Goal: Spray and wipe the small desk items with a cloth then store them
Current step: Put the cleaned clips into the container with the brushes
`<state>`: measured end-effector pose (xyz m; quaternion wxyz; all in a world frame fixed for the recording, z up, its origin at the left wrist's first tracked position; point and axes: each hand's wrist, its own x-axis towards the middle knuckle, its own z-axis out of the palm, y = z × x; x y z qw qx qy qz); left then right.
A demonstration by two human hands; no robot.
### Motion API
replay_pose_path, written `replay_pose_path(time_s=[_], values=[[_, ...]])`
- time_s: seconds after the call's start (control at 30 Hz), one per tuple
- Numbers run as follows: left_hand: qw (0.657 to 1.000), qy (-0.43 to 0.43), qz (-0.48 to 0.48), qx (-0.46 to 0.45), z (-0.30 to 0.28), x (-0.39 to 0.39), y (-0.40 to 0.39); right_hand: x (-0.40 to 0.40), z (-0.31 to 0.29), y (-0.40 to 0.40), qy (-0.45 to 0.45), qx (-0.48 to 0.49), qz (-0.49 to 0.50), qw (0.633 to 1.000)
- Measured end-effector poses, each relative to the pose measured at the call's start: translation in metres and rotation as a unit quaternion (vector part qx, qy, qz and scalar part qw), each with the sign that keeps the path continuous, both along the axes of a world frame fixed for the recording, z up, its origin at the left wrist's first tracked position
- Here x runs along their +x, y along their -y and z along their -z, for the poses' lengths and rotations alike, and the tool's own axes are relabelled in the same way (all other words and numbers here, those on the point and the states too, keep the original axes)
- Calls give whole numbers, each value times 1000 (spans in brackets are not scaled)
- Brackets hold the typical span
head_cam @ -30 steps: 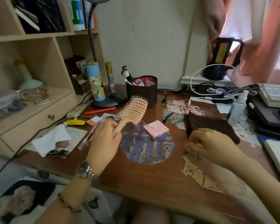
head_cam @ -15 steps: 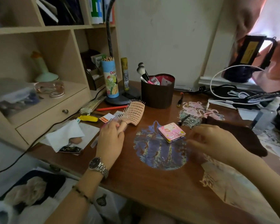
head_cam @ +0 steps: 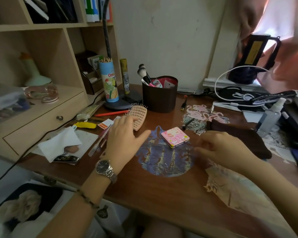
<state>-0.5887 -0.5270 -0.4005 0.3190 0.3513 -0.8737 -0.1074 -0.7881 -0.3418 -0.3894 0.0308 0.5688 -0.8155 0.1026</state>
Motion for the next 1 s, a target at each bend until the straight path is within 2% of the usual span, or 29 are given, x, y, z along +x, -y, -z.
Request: replay_pose_path(time_s=[0.17,0.37,0.53,0.87,0.93,1.0], values=[[985,114,126,27,-4,-43,-11,-8,-4,-11,5,-8,9,1000],[965,203,146,80,6,-81,-14,-16,-2,-24,9,-9,24,1000],[966,192,136,107,14,-89,-16,-22,-1,-31,13,-19,47,999],[980,183,62,53,13,-80,-52,-20,9,-36,27,-10,57,998],[980,182,73,31,12,-78,-48,-20,9,-36,25,-15,55,998],[972,181,132,67,11,-75,-37,-19,7,-36,23,-15,54,998]])
